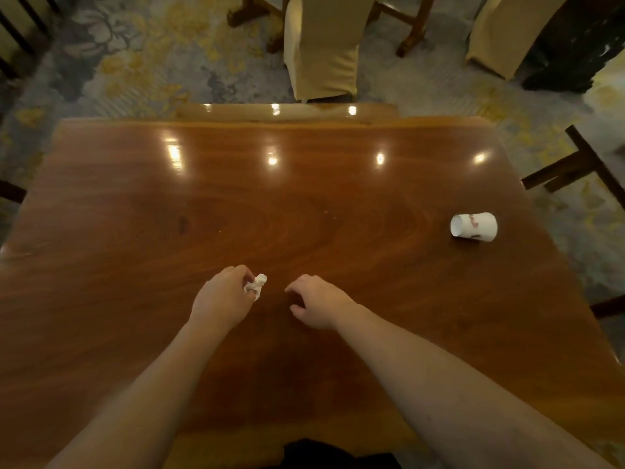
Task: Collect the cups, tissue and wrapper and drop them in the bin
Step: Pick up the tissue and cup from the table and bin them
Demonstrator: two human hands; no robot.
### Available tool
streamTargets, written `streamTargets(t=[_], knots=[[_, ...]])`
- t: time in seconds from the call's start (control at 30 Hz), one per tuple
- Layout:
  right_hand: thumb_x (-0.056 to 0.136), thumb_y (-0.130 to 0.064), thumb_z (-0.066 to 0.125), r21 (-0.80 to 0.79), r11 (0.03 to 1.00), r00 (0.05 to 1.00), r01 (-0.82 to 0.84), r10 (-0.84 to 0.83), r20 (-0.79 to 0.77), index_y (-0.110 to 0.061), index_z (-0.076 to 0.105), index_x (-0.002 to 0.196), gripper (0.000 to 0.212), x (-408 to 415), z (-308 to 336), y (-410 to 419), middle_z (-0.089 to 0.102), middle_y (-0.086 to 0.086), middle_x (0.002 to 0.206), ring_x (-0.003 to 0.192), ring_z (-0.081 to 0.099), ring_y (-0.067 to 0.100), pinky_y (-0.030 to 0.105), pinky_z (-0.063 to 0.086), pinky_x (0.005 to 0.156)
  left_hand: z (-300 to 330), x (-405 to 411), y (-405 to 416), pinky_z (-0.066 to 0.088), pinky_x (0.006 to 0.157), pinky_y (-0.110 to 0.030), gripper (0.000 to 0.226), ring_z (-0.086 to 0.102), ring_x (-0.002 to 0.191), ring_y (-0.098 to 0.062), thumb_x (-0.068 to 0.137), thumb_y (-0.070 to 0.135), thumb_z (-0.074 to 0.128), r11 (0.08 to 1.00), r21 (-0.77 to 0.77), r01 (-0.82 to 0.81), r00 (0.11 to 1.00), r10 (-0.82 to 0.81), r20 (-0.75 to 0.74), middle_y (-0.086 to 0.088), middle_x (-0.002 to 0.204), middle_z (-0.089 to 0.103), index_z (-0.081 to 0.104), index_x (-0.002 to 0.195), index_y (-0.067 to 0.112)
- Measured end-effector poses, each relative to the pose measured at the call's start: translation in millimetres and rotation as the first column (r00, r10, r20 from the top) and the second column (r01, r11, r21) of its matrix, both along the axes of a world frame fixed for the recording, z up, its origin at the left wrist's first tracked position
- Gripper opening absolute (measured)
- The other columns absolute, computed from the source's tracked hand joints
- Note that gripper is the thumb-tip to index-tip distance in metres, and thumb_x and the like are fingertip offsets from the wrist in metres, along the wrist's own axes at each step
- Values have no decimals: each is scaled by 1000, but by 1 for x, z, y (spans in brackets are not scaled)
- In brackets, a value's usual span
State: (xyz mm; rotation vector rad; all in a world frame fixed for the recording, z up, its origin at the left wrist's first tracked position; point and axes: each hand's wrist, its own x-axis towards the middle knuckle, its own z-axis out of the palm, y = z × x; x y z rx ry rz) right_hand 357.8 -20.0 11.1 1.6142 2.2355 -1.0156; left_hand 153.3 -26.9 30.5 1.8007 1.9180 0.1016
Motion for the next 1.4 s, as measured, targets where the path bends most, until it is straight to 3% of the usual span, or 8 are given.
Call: streamTargets(t=[0.2,0.4,0.6,0.8,1.0,1.4], knots=[[96,-37,56,176,983,998,57,-64,31,-26,46,142,48,134,16,6,47,0,142,128,46,22,42,49,99,20,102,9,50,62,-27,19,58,74,-6,90,28,68,1000,-9,15,1000,-15,5,8,98,62,62,107,29],[92,-37,62,326,936,973,135,-187,135,-25,41,145,58,275,26,46,42,5,149,135,41,27,47,47,103,27,201,19,37,53,-19,19,55,69,-3,90,28,67,996,37,81,997,-81,0,12,95,58,62,108,29],[86,-32,70,449,889,937,88,-227,267,-23,39,147,69,360,16,76,40,9,153,142,34,30,52,39,108,23,247,27,42,59,-22,21,56,75,-4,89,31,68,997,2,84,996,-83,-40,13,99,59,61,109,32],[84,-26,73,395,917,918,52,-199,342,-23,30,151,79,385,-1,95,41,8,151,141,35,31,56,33,111,22,268,30,47,61,-27,19,58,78,-8,89,30,67,997,32,68,997,-67,-46,11,100,61,63,108,30],[81,-24,74,406,914,909,19,-185,374,-23,39,140,69,390,-6,95,51,8,136,126,47,32,51,45,100,23,271,19,39,55,-23,16,56,74,-6,88,30,67,996,67,51,998,-49,-25,14,95,59,62,103,32],[76,-38,78,500,860,984,-98,8,179,-23,36,143,80,324,30,-18,53,2,130,119,50,23,39,48,99,44,226,-73,45,60,-28,16,58,75,-9,88,30,65,987,144,-65,998,64,12,12,96,61,63,103,32]])
